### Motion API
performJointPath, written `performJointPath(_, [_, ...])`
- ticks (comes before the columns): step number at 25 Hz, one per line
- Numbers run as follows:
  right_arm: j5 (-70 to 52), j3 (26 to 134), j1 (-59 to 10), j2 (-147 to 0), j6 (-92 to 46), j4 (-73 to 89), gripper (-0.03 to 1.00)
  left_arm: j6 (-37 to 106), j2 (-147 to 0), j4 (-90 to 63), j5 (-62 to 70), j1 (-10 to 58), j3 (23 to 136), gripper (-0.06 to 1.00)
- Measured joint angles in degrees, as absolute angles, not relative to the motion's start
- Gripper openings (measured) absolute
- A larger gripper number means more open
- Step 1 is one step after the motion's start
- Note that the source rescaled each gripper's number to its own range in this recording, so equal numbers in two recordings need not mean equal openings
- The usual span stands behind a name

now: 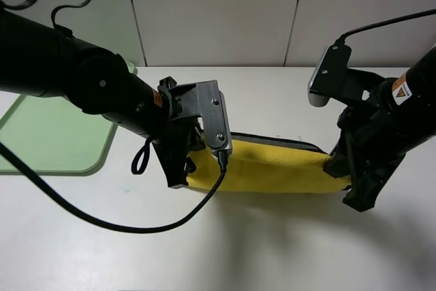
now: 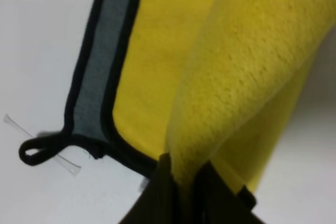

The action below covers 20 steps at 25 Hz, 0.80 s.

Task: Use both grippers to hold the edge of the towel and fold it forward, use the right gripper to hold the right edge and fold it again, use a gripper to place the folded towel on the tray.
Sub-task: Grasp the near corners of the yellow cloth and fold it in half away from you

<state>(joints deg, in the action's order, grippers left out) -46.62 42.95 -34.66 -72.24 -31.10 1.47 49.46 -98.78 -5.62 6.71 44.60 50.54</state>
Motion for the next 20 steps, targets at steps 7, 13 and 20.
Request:
performJointPath(7, [-42.94, 42.95, -34.66, -74.63, -30.52, -3.99, 0.00, 49.46, -101.59, -5.60, -1.05, 44.17, 50.54, 0.00])
performJointPath(13, [-39.30, 42.95, -34.66, -79.04, -29.15, -6.78, 0.00, 49.42, -104.74, -5.60, -6.78, 44.11, 50.54, 0.00])
performJointPath(20, [-36.62, 42.95, -34.66, -81.64, -28.77, -10.97, 0.00, 49.42, -107.71, -5.60, -12.03, 44.05, 50.54, 0.00])
